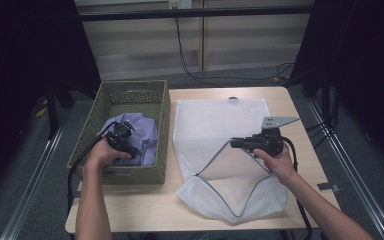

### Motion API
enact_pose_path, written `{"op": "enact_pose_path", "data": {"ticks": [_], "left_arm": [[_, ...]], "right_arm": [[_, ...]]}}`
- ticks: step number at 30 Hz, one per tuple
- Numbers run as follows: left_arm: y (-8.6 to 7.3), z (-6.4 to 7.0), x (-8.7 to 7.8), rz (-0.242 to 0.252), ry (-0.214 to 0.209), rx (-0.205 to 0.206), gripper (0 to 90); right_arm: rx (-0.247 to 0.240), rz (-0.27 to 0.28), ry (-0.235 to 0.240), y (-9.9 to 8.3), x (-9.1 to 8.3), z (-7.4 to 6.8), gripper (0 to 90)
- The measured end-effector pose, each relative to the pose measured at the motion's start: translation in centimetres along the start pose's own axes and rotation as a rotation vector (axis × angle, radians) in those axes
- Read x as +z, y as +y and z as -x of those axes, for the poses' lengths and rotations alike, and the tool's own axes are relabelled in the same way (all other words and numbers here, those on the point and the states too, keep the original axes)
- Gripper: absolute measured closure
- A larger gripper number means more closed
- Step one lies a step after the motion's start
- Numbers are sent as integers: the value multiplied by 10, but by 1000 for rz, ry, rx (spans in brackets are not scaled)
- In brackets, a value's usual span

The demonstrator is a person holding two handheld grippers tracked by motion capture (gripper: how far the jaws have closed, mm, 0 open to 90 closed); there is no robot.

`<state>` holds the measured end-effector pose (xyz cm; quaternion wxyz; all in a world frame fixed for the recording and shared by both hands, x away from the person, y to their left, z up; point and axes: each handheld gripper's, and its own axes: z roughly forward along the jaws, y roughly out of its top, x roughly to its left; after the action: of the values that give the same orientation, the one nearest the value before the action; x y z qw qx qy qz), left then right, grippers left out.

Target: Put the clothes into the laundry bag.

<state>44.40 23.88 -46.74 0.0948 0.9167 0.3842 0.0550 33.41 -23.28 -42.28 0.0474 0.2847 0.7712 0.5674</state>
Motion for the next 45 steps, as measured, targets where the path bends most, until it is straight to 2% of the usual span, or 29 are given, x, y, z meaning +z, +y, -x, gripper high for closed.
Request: {"op": "enact_pose_path", "data": {"ticks": [3, 4, 5, 6, 7, 8, 10, 12, 13, 15, 19, 20, 23, 24, 25, 26, 27, 29, 30, 33, 36, 37, 40, 42, 44, 45], "left_arm": [[0, 0, -2, -5, -14, -5, 363], [0, 1, -3, 3, -6, -6, 427], [0, 1, -3, 3, -6, -6, 451], [1, 1, -5, 7, -35, -4, 495], [1, 1, -5, 7, -35, -4, 575], [1, 1, -8, 6, -19, 7, 728], [0, 0, -8, 5, -8, -23, 734], [0, -1, -9, -2, -22, -19, 740], [0, 0, -10, -3, -14, -34, 757], [0, -2, -11, 5, -10, -25, 770], [-3, -3, -23, 95, -14, -77, 783], [-3, -3, -24, 135, -7, -96, 785], [-4, -4, -30, 161, -3, -85, 787], [-5, -4, -35, 213, 8, -105, 787], [-5, -4, -38, 239, 6, -103, 787], [-6, -4, -40, 260, -2, -105, 788], [-6, -4, -40, 260, -2, -105, 788], [-8, -2, -45, 303, 1, -113, 788], [-9, -2, -50, 340, 3, -102, 789], [-12, 0, -55, 360, -1, -115, 789], [-20, 1, -67, 417, 9, -118, 790], [-20, 1, -67, 417, 9, -118, 790], [-29, 2, -80, 484, 28, -132, 791], [-31, 2, -83, 492, 31, -133, 791], [-37, 3, -91, 550, 31, -146, 791], [-37, 3, -91, 550, 31, -146, 791]], "right_arm": [[0, 0, 1, 0, 0, 0, 877], [0, 0, 1, 0, 0, 0, 878], [0, 0, 1, 0, 0, 0, 878], [0, -1, -1, 0, 0, 0, 878], [0, -1, -1, 0, 0, 0, 878], [0, -1, -2, 0, 0, 0, 878], [0, -1, -2, 0, 0, 0, 877], [0, -2, -2, 0, 0, 0, 878], [0, -1, -4, 0, 0, 0, 878], [0, -2, -4, 0, 0, 0, 877], [2, -1, -5, 0, 0, 1, 878], [2, -1, -5, 0, 0, 1, 878], [3, -1, -6, 0, 0, 1, 878], [2, 0, -7, 0, 0, 1, 878], [2, 0, -7, 0, 0, 1, 878], [2, 0, -8, 0, 0, 1, 878], [2, 0, -8, 0, 0, 1, 878], [3, 0, -10, 0, -1, 1, 878], [1, -1, -16, 0, -1, 1, 879], [2, -2, -15, 0, -1, 1, 880], [0, 2, -17, 0, -2, 1, 880], [0, 2, -17, 0, -2, 1, 880], [2, -2, -20, 0, -1, 1, 880], [1, -2, -20, 0, -1, 1, 880], [2, -1, -21, 0, -1, 1, 880], [2, -1, -21, 0, -1, 1, 880]]}}
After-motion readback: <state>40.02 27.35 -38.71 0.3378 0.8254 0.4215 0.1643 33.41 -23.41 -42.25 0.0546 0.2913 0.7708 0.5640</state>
